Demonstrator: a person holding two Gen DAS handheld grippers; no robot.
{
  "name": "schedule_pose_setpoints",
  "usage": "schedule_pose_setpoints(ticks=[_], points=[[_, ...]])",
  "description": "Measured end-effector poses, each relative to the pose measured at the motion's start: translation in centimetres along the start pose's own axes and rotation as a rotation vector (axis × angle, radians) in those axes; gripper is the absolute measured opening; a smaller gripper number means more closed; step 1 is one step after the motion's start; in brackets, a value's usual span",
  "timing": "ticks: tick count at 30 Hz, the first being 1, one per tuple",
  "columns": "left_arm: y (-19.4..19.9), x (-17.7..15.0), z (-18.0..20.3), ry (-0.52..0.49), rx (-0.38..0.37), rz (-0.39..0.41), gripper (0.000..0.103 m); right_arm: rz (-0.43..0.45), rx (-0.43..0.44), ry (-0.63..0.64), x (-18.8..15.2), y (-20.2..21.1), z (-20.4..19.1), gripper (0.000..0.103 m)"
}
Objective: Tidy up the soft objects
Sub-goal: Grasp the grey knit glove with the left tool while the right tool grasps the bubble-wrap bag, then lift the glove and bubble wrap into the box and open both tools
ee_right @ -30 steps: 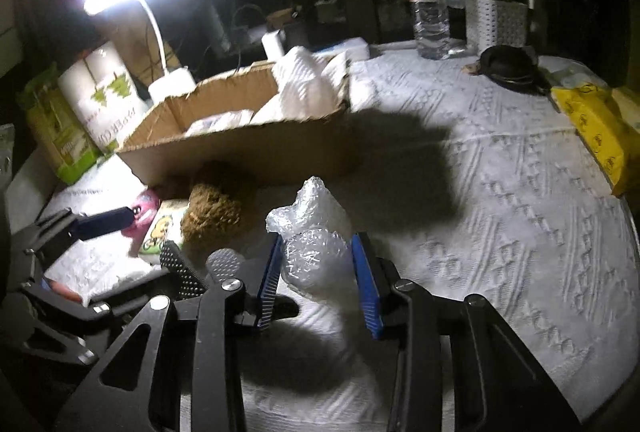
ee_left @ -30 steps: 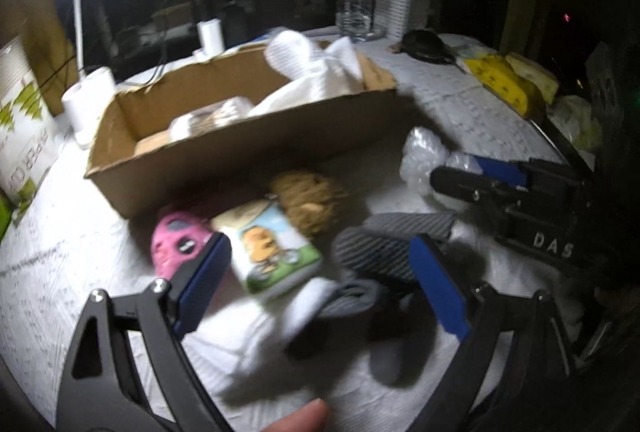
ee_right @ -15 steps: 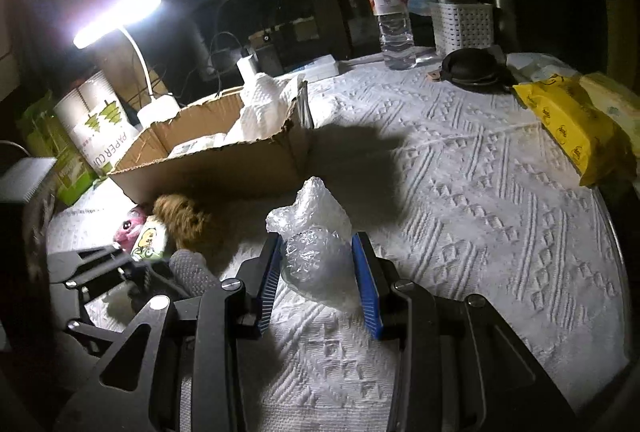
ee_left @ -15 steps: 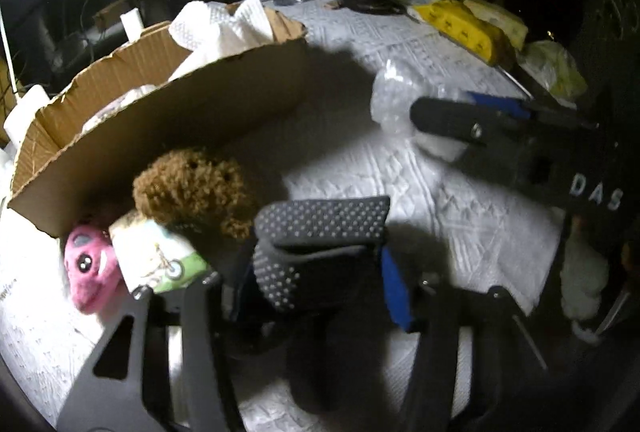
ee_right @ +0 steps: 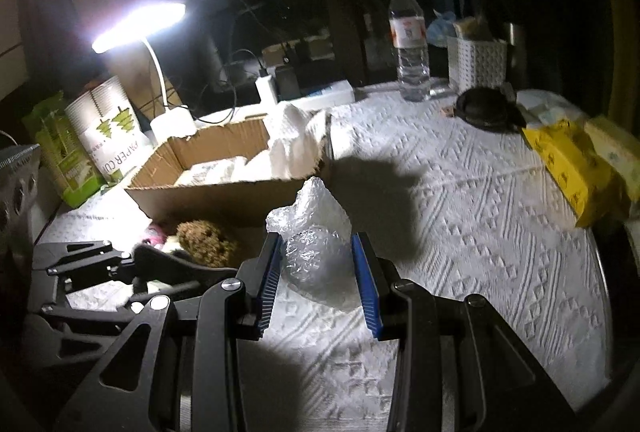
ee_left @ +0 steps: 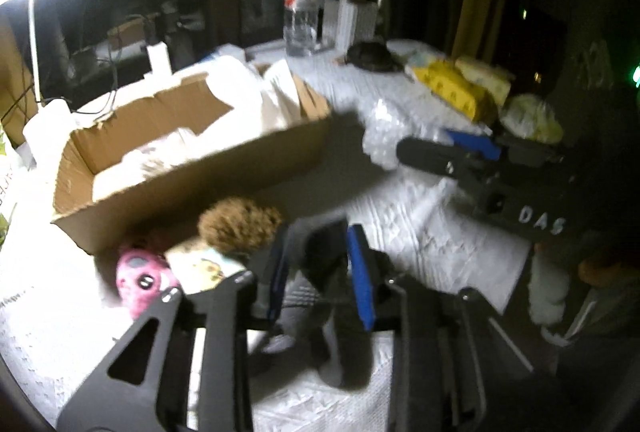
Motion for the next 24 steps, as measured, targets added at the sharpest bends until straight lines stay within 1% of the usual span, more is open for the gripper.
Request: schedule_pose_setpoints(ticks=[1,2,3,6,8,9,10,11,12,14,16,17,18,24], points=[[0.5,0.2,-0.4,0.007,-0.002,0.015,0.022,0.006,-0.001,0.007,0.2,0.1,-0.4,0.038],[0.9,0.4,-0.8,0.013,-0.001,0.029,0.017,0.01,-0.002,0.011,0.4,0.2,-0.6,0.038],[1.3,0.5,-1.2,0.02,0.0,0.04,0.015,0.013,-0.003,0.015,0.6,0.2,-0.9,0.038],[1.6,0.3,-2.4,0.046,-0.014,0.046,0.013,0.019,-0.007,0.032,1.0,0.4,-1.8,0.038],[1.5,0.0,-2.9,0.072,-0.037,0.046,0.013,0.021,-0.01,0.04,1.1,0.5,-2.2,0.038],[1.5,-0.2,-2.9,0.075,-0.048,0.044,0.016,0.02,-0.014,0.043,1.0,0.5,-2.4,0.038],[1.3,-0.3,-2.8,0.074,-0.057,0.036,0.016,0.019,-0.016,0.043,1.0,0.5,-2.4,0.038],[1.0,-0.4,-2.6,0.071,-0.057,0.02,0.019,0.017,-0.019,0.041,0.9,0.5,-2.4,0.038],[0.7,-0.6,-2.4,0.069,-0.06,0.011,0.025,0.015,-0.022,0.039,0.8,0.5,-2.3,0.038],[0.0,-0.9,-1.5,0.052,-0.073,-0.011,0.032,0.013,-0.028,0.032,0.5,0.5,-2.1,0.038],[-0.8,-1.2,-0.9,0.034,-0.068,-0.031,0.038,0.01,-0.032,0.023,0.4,0.6,-1.7,0.038],[-1.2,-1.4,-0.6,0.025,-0.065,-0.044,0.049,0.009,-0.034,0.019,0.3,0.6,-1.5,0.038],[-1.7,-1.5,-0.2,0.018,-0.065,-0.051,0.056,0.01,-0.035,0.017,0.2,0.7,-1.3,0.038],[-3.7,-1.7,1.6,-0.048,-0.062,-0.083,0.056,0.012,-0.041,-0.012,-0.2,0.9,0.2,0.038]])
Point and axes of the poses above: each gripper's, at about its wrist camera, not at the fingertips, and y roughly against the way its jaws point, z to its right, x to its top, the point moved 4 cm from there along -y, roughly the way its jaws point, and after that the axes turned 8 degrees about -y, right-handed, at the moved point
